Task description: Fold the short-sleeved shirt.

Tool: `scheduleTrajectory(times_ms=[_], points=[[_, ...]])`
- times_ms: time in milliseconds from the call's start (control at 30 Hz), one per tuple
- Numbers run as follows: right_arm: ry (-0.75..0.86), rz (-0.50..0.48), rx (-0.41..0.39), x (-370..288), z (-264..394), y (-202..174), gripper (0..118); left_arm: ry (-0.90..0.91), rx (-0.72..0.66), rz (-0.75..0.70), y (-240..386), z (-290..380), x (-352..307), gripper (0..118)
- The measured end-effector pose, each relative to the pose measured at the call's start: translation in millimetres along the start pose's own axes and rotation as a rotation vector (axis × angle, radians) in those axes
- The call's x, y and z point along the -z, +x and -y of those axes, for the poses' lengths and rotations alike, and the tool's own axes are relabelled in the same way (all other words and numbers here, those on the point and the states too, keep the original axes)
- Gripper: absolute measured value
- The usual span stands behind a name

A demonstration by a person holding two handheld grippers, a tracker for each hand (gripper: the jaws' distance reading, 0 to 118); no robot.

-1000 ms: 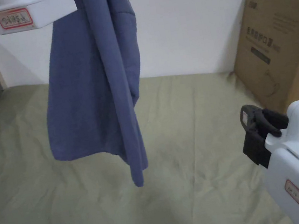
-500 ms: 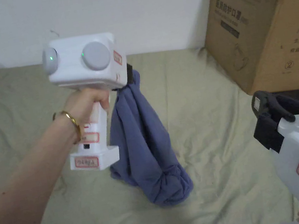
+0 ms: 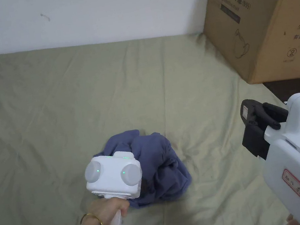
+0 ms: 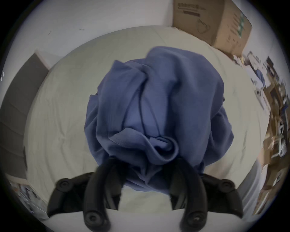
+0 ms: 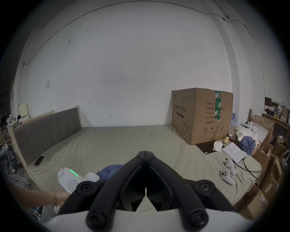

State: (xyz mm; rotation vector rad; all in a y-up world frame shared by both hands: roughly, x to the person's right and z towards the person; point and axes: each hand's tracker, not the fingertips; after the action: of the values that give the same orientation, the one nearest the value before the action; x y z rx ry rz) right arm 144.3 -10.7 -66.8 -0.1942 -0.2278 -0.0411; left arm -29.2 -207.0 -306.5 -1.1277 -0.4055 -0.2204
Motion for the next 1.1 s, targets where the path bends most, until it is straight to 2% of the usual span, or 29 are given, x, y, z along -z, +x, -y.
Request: scheduleTrajectory(times_ms=[33,100,133,200,333,467,600,633,667,700,733,767,800,1100], points=[[-0.001,-0.002,-0.002,1.1,-0.1,-0.6,0,-0.002,-0.051,0.058,-5.2,-3.1,-3.6,64],[-0.003,-0.004,-0.007,4.0,-0.4,-2.7,0,0.033,-0.154,0.166,-25.2,-10.8,-26.8,74],[-0.002,-0.006,-0.010,5.1,-0.6,-4.6,0,0.090,-0.184,0.185,-35.8,-14.9,-38.2,85],[0.000,-0.008,-0.013,8.4,-0.6,-8.2,0,0.249,-0.217,0.171,-55.0,-20.9,-66.1,90],[0.006,-0.024,-0.019,16.6,-1.0,-18.3,0,0.552,-0.278,0.069,-79.1,-20.9,-139.0,90],[0.016,-0.044,-0.043,26.4,-0.6,-32.2,0,0.852,-0.232,-0.196,-85.2,1.0,-207.3,99],[0.029,-0.052,-0.057,34.6,0.5,-44.5,0,0.995,-0.180,-0.332,-87.5,25.9,-237.5,97],[0.033,-0.052,-0.056,36.1,0.8,-46.5,0,1.011,-0.181,-0.343,-89.9,28.5,-238.6,93],[0.037,-0.052,-0.054,37.6,1.0,-48.5,0,1.030,-0.182,-0.347,-88.9,36.7,-242.9,83],[0.042,-0.051,-0.052,38.9,1.4,-50.4,0,1.050,-0.179,-0.349,-87.4,45.4,-245.9,66],[0.047,-0.048,-0.053,39.7,1.8,-51.8,0,1.059,-0.178,-0.357,-86.1,51.7,-247.1,33],[0.049,-0.047,-0.054,40.5,1.9,-53.2,0,1.058,-0.177,-0.366,-87.7,55.6,-242.7,7],[0.050,-0.049,-0.056,41.0,1.9,-54.3,0,1.056,-0.176,-0.369,-86.8,60.6,-240.3,0],[0.030,-0.058,-0.052,43.0,6.0,-56.5,0,0.945,-0.197,-0.272,-92.3,78.1,-213.7,0]])
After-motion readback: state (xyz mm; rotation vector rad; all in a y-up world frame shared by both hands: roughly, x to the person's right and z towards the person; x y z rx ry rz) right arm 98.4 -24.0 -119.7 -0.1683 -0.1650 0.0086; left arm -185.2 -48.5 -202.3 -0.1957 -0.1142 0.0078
